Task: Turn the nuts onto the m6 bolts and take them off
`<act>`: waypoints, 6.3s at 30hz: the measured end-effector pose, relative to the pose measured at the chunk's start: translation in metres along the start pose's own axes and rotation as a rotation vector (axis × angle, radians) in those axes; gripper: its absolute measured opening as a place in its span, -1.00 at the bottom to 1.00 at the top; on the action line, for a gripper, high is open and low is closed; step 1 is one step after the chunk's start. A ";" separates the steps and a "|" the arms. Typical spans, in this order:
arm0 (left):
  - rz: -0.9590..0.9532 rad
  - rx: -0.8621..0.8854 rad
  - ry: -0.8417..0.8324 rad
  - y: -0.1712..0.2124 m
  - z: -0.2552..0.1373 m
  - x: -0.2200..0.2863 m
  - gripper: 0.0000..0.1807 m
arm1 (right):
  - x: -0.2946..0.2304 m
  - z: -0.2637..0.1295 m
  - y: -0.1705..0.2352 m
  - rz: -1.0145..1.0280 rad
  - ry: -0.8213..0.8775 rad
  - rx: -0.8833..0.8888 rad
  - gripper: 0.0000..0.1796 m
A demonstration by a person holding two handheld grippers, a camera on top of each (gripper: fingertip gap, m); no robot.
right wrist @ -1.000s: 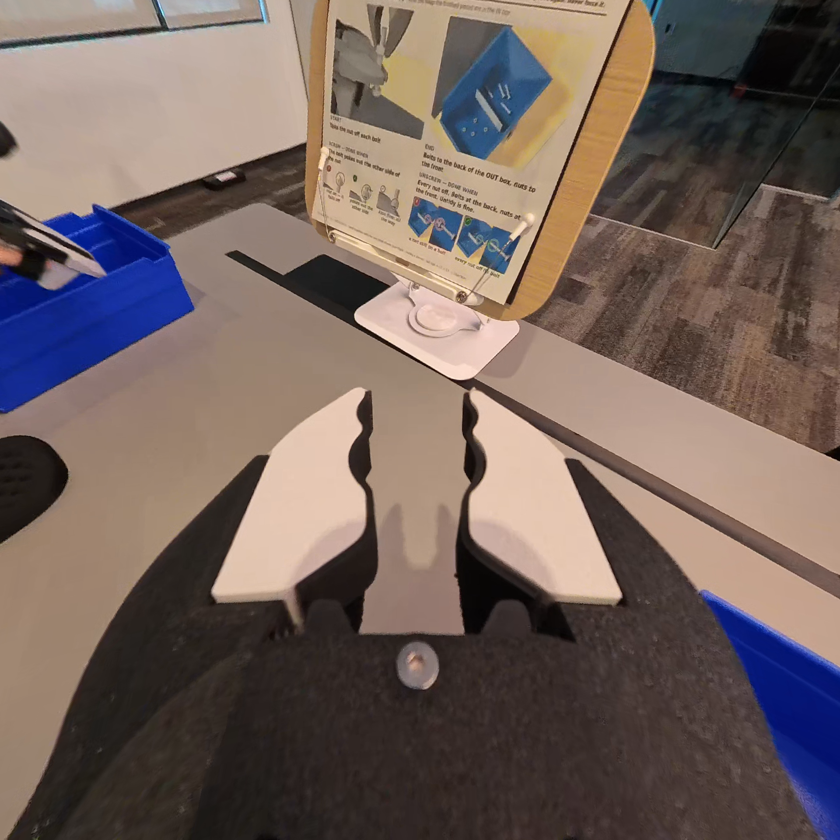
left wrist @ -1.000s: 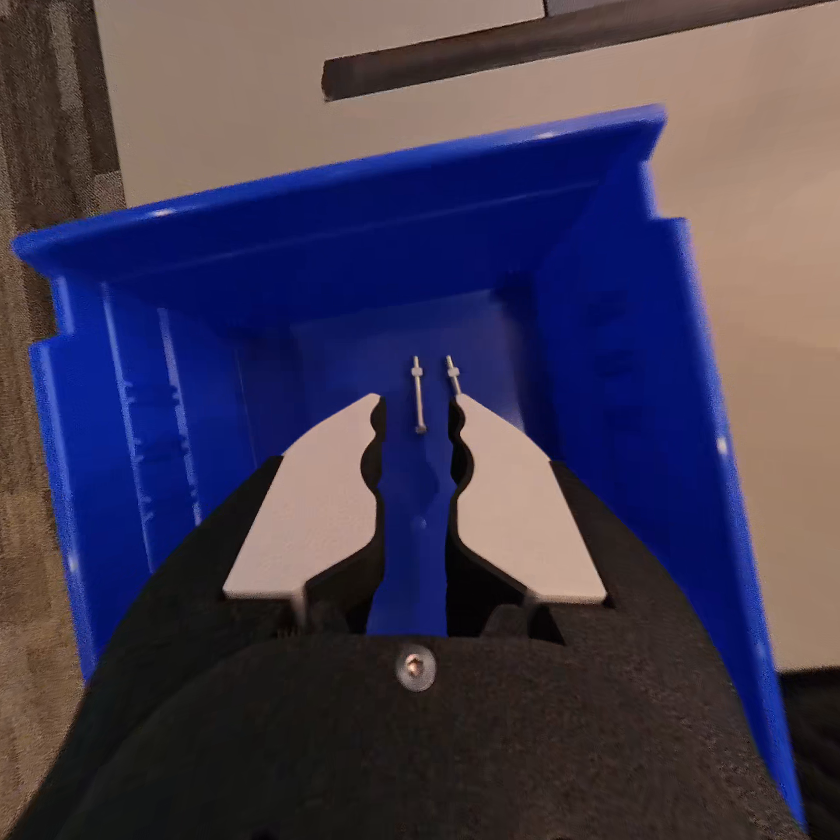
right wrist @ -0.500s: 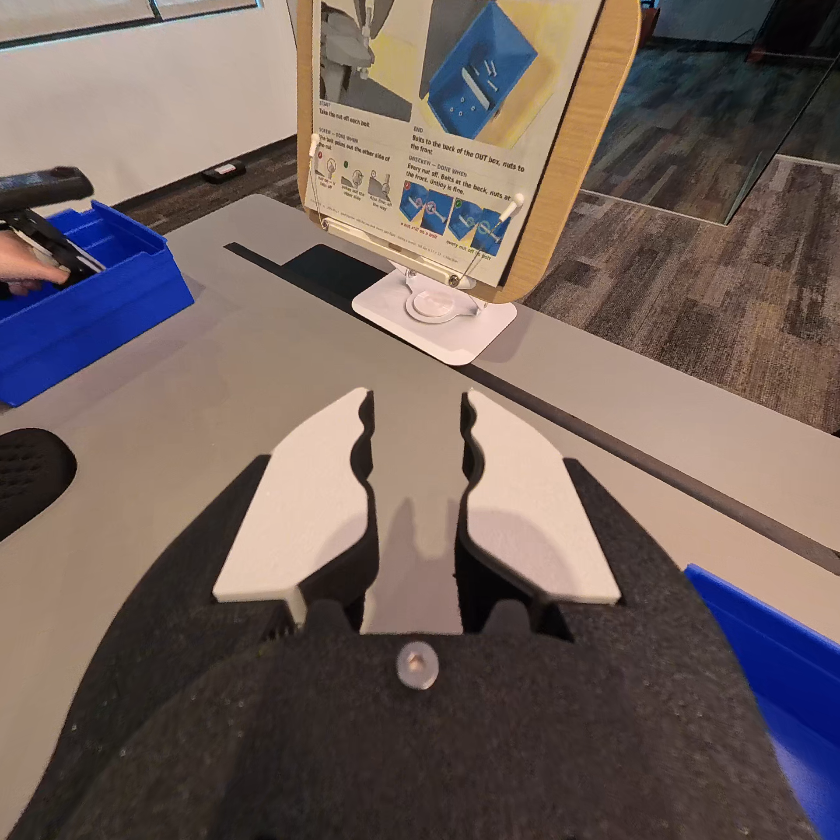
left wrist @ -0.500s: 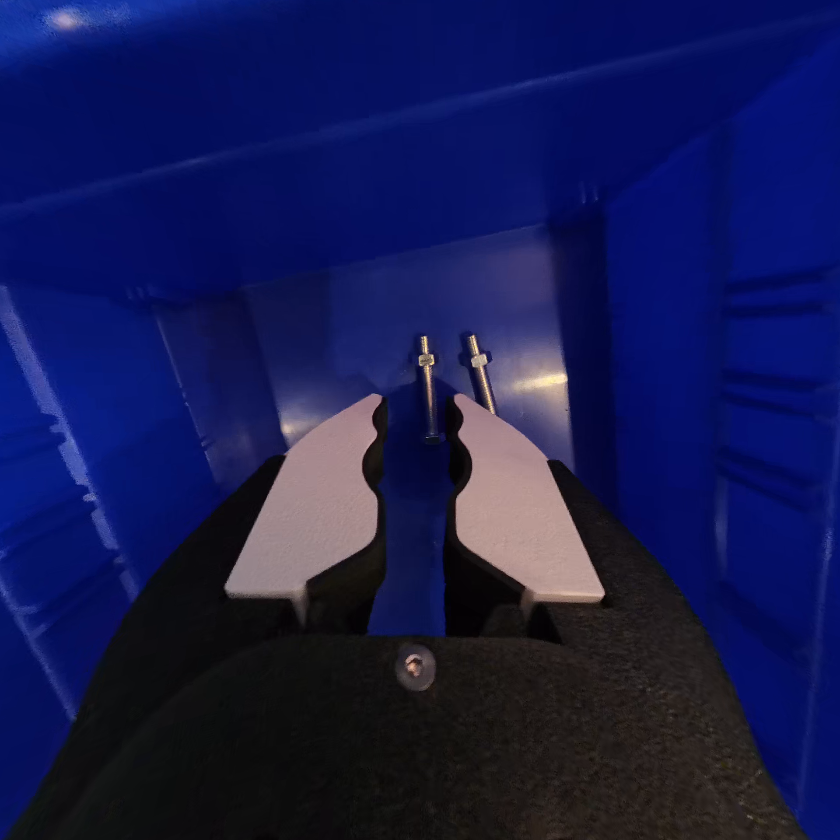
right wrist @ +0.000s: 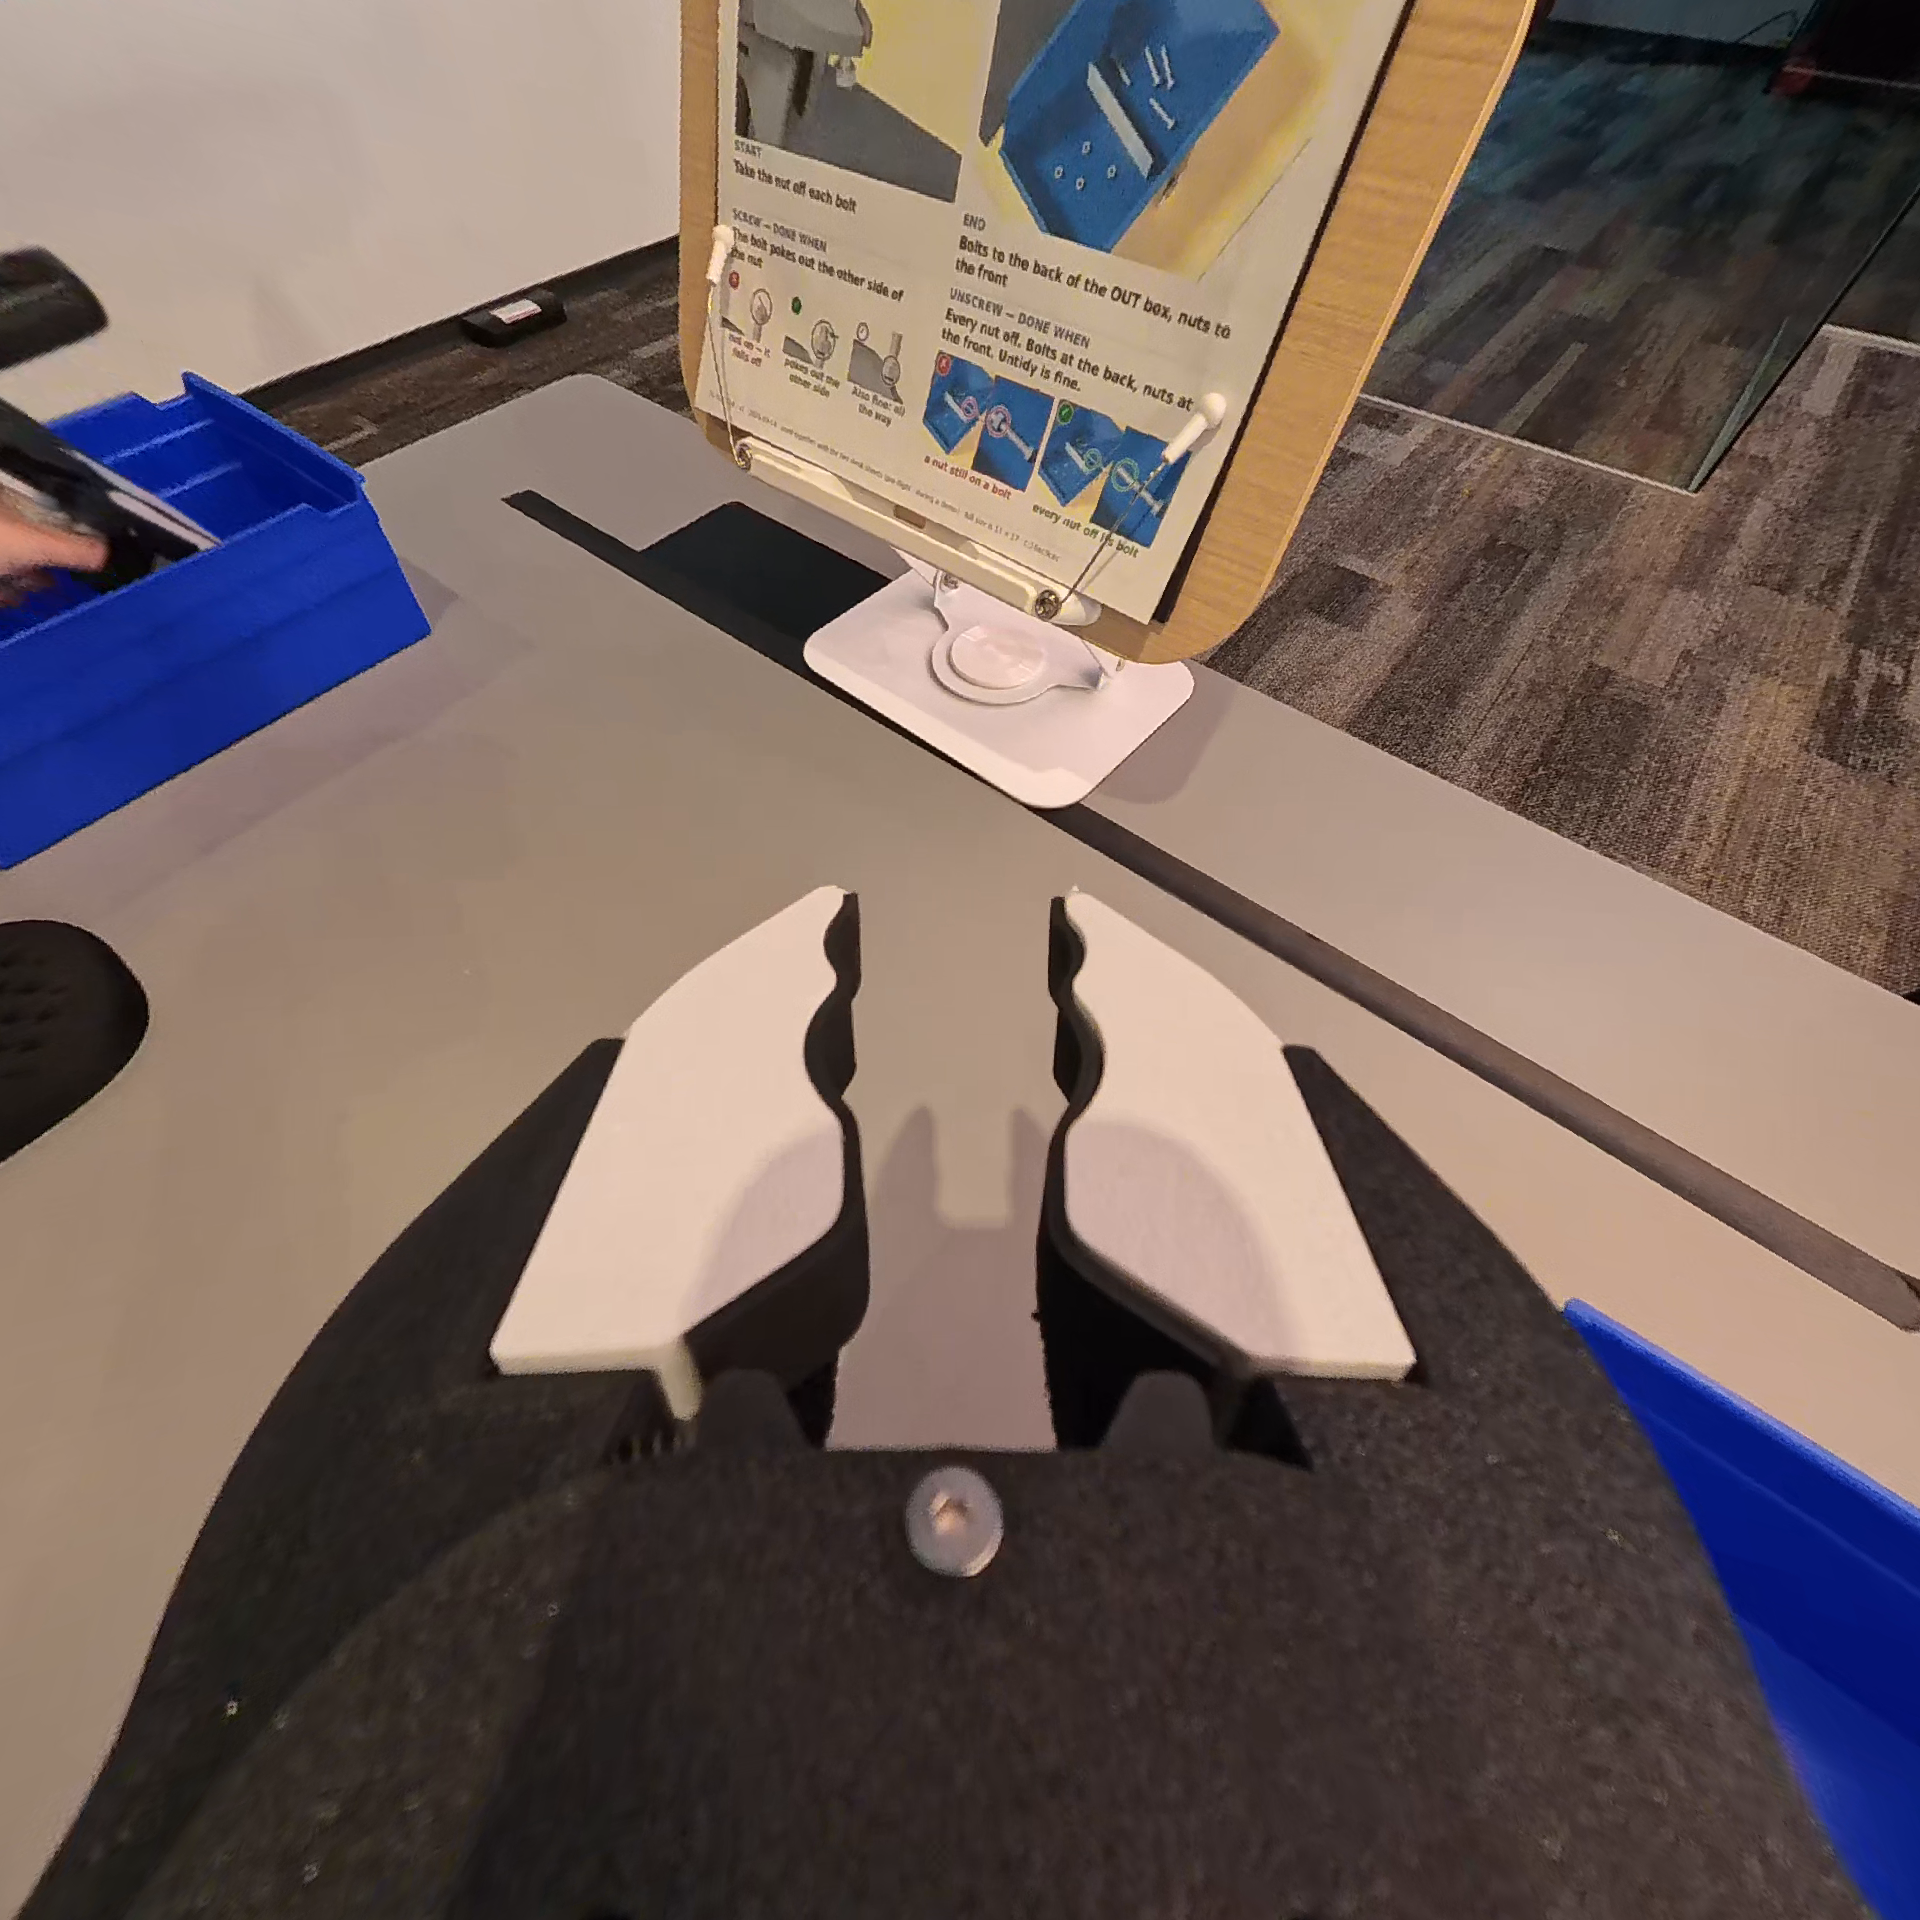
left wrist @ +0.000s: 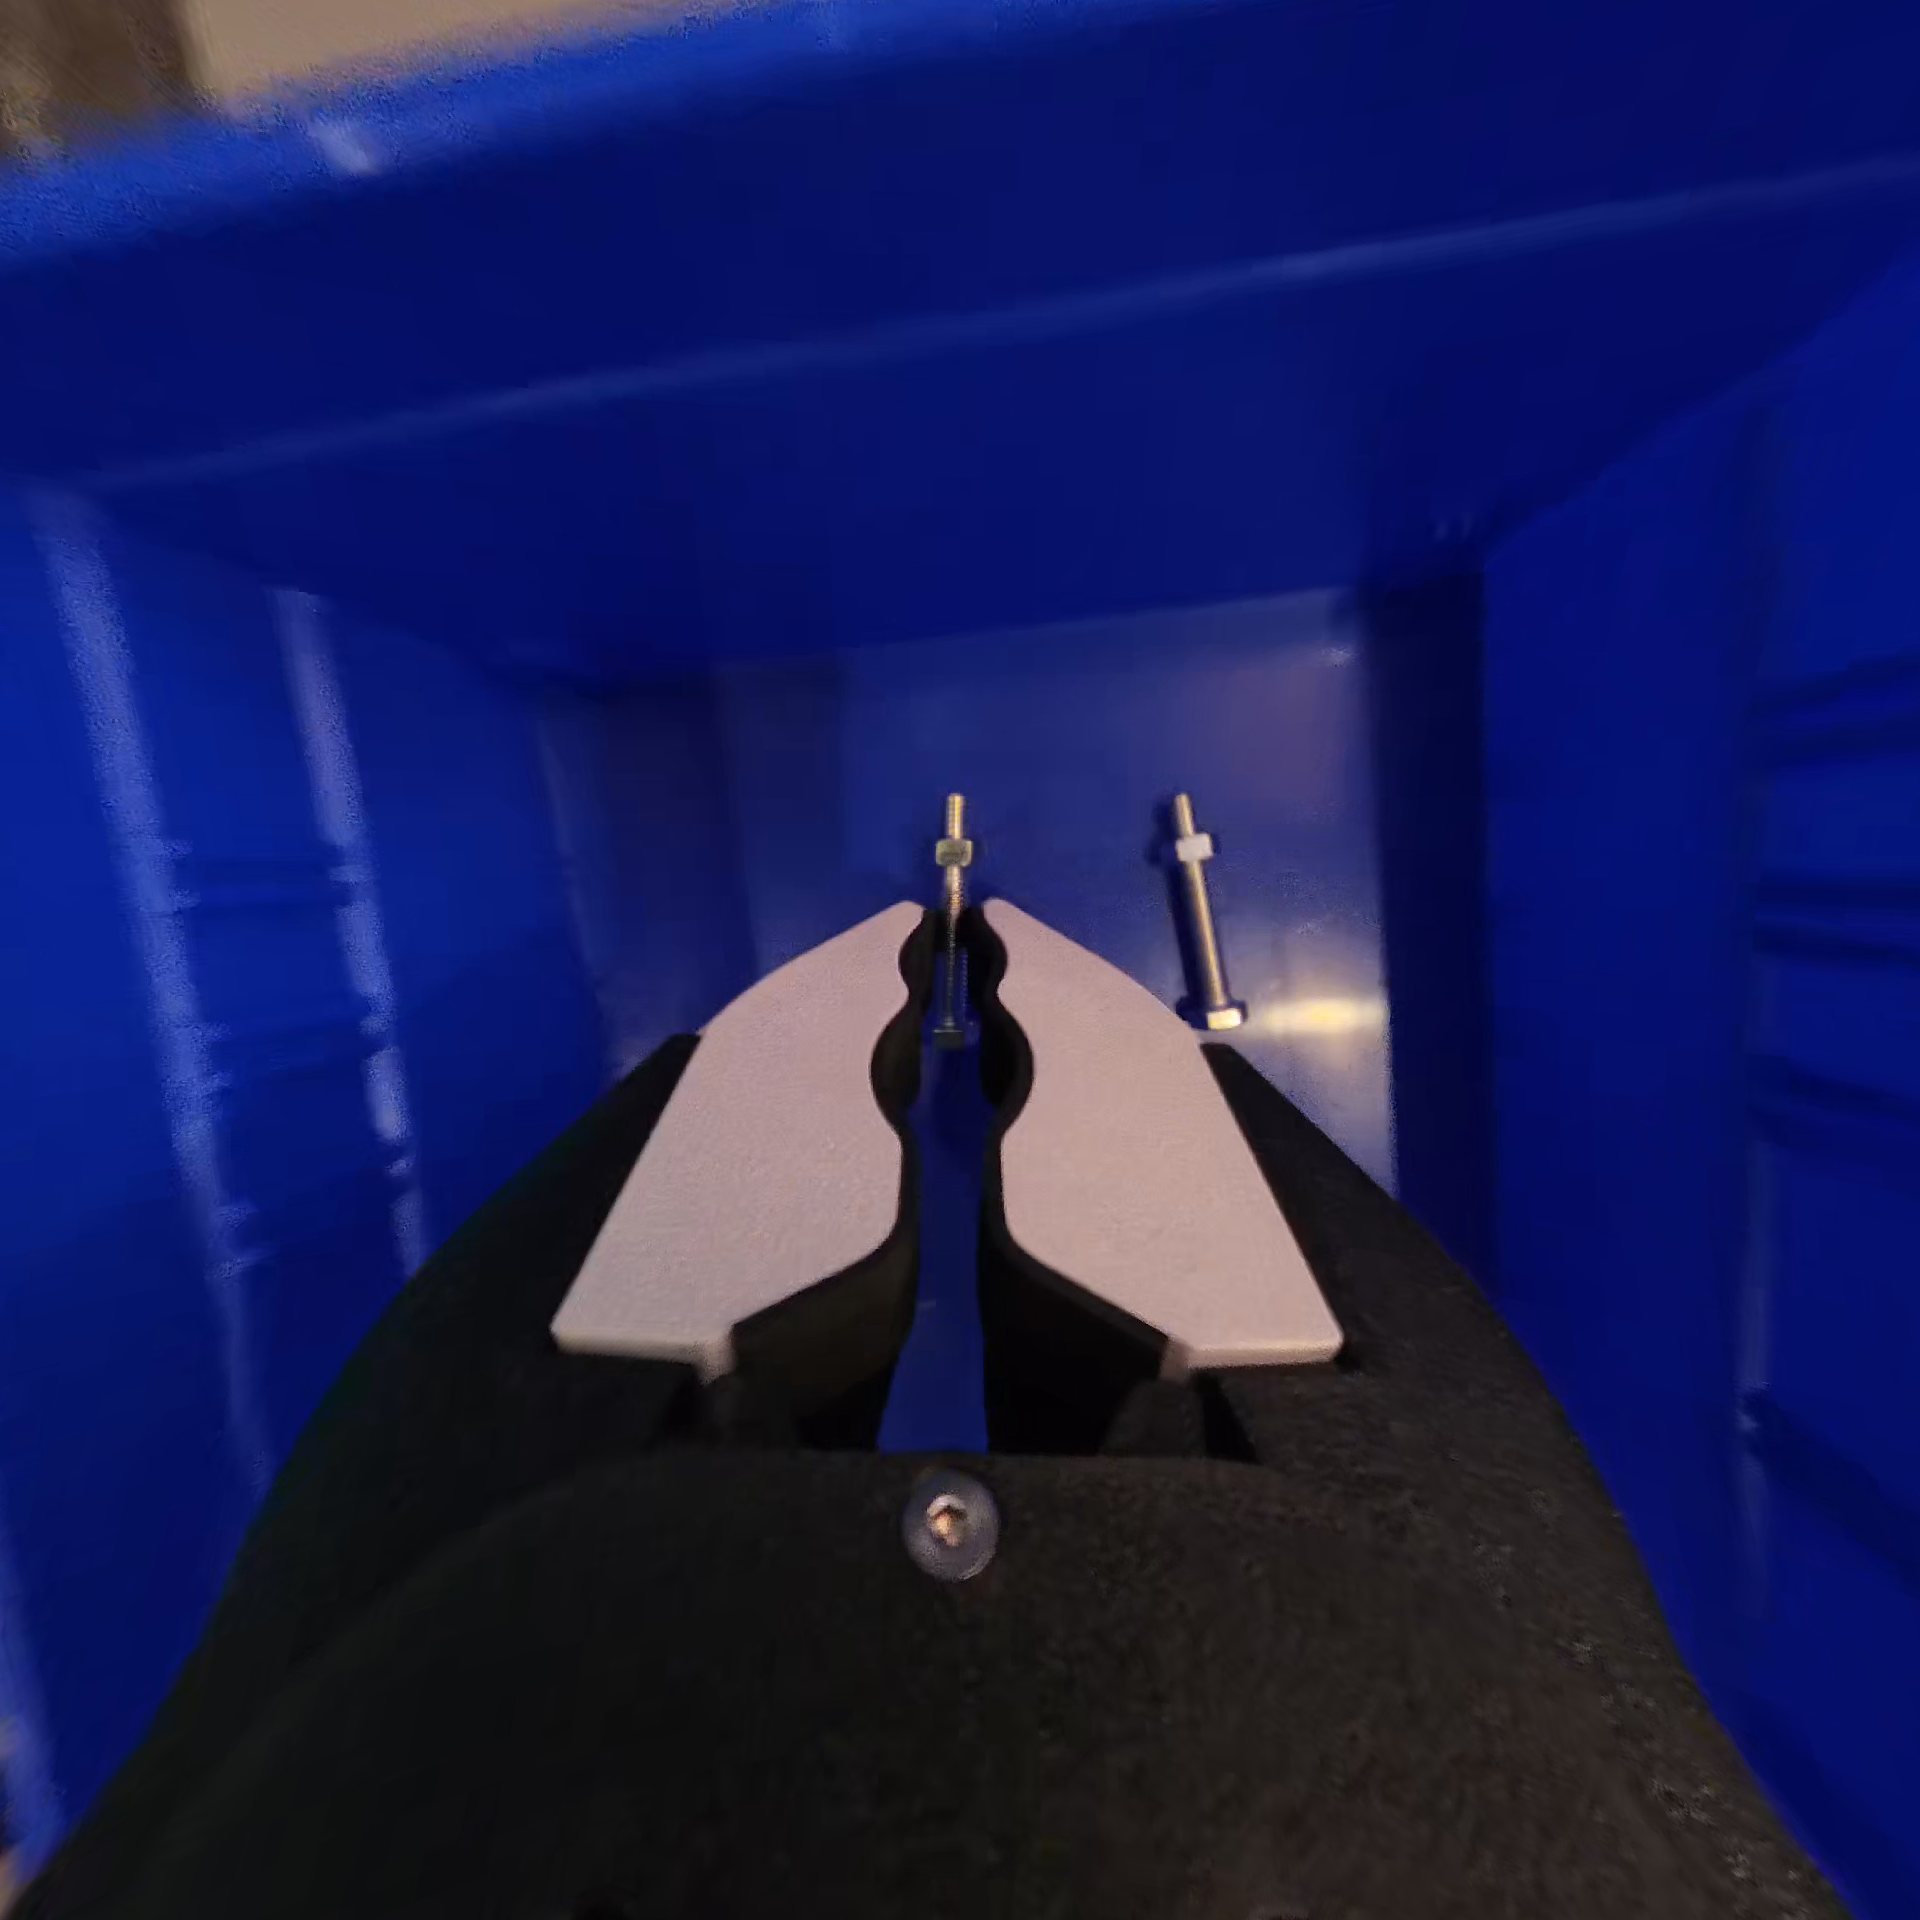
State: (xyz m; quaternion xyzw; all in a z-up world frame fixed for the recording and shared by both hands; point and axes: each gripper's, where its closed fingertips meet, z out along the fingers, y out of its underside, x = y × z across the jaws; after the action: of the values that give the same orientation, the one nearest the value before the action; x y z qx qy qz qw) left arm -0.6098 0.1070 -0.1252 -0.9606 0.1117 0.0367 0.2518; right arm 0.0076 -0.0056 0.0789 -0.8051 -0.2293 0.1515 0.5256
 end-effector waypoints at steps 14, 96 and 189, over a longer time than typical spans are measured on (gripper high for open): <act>0.163 0.883 0.079 -0.132 -0.207 0.212 -0.95 | -0.075 0.033 -0.018 -0.090 -0.212 0.017 -0.68; 0.583 0.897 0.953 -0.058 -0.265 0.458 -0.90 | -0.189 0.025 -0.052 -0.132 -0.709 0.286 -0.90; 0.813 0.792 0.492 -0.044 -0.206 0.487 -0.91 | -0.137 0.032 0.019 -0.050 -0.248 -0.281 -0.60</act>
State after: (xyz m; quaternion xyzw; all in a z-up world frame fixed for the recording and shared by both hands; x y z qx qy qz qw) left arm -0.1235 -0.0525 0.0132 -0.6553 0.5286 -0.1370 0.5219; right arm -0.1205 -0.0602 0.0491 -0.8400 -0.3311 0.2028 0.3791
